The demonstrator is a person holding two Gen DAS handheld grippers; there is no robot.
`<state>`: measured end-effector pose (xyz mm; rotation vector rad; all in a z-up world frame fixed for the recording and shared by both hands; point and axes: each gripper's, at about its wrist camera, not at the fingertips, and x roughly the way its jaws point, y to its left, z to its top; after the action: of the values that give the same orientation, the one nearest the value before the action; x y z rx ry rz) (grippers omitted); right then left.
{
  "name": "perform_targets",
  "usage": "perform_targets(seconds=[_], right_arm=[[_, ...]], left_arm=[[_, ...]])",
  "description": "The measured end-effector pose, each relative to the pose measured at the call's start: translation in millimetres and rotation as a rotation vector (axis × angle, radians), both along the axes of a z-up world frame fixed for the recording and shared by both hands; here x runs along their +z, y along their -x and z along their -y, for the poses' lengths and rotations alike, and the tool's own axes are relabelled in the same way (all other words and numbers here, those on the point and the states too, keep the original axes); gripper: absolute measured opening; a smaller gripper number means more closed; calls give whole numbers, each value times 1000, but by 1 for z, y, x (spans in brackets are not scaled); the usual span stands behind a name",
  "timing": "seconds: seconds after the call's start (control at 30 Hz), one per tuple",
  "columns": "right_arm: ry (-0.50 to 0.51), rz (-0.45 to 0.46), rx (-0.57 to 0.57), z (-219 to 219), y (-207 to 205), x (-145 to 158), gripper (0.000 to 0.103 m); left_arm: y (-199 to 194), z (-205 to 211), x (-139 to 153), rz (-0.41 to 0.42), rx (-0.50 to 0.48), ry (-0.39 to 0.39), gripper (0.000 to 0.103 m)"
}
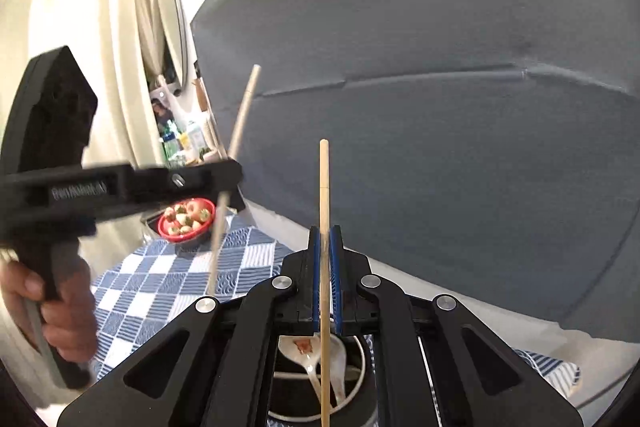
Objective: Organize utensils
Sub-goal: 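Lower the chopstick into the black cup and open the right gripper while the left gripper drops its chopstick in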
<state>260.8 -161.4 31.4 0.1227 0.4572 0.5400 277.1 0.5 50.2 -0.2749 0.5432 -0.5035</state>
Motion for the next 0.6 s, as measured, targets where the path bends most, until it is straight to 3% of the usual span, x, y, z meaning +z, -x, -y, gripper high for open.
perform_targets(seconds=[0.3,0.47,0.6], right_arm=[[-84,64,27,-1,-9,4,5],[-74,90,8,-1,-8,-8,5],[-151,73,31,9,-7,-19,5]], left_arm=[[1,-1,-23,16,-10,48,5],[3,0,-39,-5,-19,67,5],[6,-3,-47,12,-4,71,5]])
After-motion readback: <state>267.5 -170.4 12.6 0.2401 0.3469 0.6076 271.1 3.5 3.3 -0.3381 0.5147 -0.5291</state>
